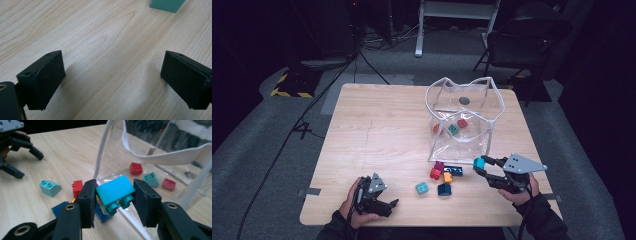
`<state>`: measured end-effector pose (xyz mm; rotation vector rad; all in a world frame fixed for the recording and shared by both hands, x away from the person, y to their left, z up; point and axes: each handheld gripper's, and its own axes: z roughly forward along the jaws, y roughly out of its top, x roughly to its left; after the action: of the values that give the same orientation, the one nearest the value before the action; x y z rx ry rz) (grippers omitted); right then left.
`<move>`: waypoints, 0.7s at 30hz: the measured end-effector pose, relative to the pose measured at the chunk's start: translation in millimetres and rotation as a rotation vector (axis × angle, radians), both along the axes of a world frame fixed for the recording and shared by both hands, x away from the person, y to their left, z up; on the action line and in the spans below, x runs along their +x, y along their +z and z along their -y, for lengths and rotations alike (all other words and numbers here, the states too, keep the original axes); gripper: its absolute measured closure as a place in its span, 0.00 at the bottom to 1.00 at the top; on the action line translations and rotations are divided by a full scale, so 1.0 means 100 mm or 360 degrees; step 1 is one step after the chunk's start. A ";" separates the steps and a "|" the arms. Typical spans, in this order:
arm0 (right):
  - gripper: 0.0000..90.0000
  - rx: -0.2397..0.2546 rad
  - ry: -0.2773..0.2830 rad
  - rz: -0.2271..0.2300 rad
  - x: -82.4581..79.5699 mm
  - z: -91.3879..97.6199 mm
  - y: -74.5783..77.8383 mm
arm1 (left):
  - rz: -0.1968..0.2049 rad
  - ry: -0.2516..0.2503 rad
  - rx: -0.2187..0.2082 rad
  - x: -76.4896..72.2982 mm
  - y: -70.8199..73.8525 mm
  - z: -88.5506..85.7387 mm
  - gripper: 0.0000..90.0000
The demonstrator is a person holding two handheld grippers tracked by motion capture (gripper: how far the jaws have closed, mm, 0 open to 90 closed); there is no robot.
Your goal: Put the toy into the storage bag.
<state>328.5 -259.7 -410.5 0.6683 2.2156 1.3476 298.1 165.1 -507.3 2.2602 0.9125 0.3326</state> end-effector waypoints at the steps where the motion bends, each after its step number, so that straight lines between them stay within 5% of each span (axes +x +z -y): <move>1: 0.62 0.0006 -0.0016 0.0007 0.00 0.01 0.03 | 0.0000 0.0000 0.0000 0.00 0.00 0.00 0.06; 21: 0.62 0.0106 -0.0137 0.0203 0.18 0.09 0.81 | 0.0001 -0.0006 0.0001 0.01 0.00 0.00 0.06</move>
<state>346.6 -268.2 -329.2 0.6739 2.0268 1.3864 299.1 164.7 -507.3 2.2619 0.9080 0.3318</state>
